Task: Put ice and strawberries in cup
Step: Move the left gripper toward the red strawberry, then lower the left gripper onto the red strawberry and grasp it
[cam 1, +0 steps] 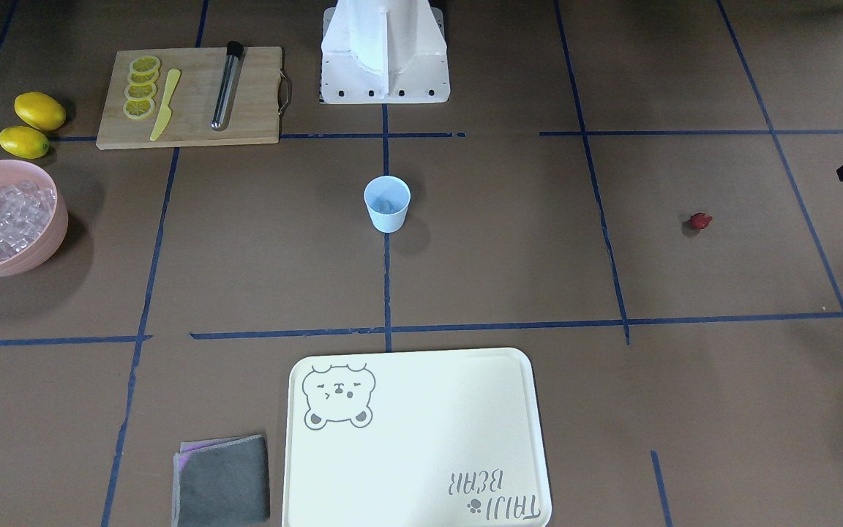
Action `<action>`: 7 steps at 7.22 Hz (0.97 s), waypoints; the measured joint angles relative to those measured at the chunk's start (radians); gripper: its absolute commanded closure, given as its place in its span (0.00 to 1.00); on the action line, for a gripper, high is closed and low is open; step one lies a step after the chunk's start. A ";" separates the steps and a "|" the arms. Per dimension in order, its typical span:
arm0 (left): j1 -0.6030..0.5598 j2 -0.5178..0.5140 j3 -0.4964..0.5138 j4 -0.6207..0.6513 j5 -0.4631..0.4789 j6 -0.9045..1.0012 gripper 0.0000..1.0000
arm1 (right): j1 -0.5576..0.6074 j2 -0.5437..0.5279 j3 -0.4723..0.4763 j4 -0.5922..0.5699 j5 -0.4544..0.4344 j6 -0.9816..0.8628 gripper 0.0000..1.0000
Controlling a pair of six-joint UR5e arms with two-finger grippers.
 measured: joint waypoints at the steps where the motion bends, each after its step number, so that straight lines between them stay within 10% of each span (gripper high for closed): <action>1: 0.068 0.010 -0.013 -0.035 0.051 -0.096 0.00 | 0.000 0.000 0.000 0.000 0.000 0.000 0.01; 7: 0.370 0.078 -0.009 -0.250 0.200 -0.433 0.00 | 0.000 -0.003 0.001 0.000 0.000 0.000 0.01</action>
